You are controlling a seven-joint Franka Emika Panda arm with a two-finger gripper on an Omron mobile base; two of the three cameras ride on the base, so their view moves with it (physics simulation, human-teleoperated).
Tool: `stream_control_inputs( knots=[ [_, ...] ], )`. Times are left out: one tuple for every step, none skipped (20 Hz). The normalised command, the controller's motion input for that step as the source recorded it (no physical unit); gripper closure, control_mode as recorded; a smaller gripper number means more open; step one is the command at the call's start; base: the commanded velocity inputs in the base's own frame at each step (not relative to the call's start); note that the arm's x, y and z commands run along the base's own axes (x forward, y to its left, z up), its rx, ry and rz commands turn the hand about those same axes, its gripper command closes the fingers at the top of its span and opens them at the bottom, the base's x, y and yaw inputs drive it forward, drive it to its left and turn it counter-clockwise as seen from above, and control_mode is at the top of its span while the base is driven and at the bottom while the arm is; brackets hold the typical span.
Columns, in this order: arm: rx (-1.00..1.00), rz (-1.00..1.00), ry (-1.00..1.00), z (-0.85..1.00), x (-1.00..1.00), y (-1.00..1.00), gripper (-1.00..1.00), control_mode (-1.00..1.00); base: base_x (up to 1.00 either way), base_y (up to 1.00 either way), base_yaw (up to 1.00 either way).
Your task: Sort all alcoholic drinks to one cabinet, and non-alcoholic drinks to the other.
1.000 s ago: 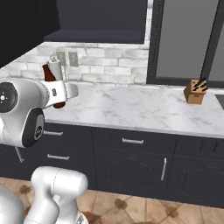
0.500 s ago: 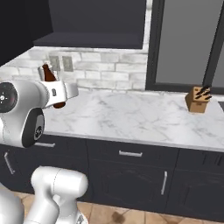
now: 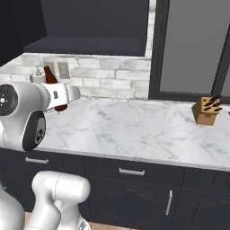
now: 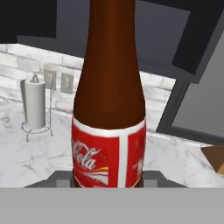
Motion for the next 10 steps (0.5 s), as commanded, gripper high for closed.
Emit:
stream_control_inputs(
  knots=[
    [0.00,0.00,0.00,0.00,0.00,0.00,1.00,1.00,0.44,-0.16,0.00],
    [0.00,0.00,0.00,0.00,0.00,0.00,1.00,1.00,0.43,-0.16,0.00],
    [0.00,0.00,0.00,0.00,0.00,0.00,1.00,1.00,0.40,-0.16,0.00],
    [0.00,0.00,0.00,0.00,0.00,0.00,1.00,1.00,0.40,-0.15,0.00],
    [0.00,0.00,0.00,0.00,0.00,0.00,1.00,1.00,0.38,-0.14,0.00],
    [0.00,0.00,0.00,0.00,0.00,0.00,1.00,1.00,0.36,-0.14,0.00],
    [0.00,0.00,0.00,0.00,0.00,0.00,1.00,1.00,0.36,-0.13,0.00],
    [0.00,0.00,0.00,0.00,0.00,0.00,1.00,1.00,0.33,-0.12,0.00],
    [0.00,0.00,0.00,0.00,0.00,0.00,1.00,1.00,0.35,-0.11,0.00],
    [0.00,0.00,0.00,0.00,0.00,0.00,1.00,1.00,0.35,-0.11,0.00]
  ],
)
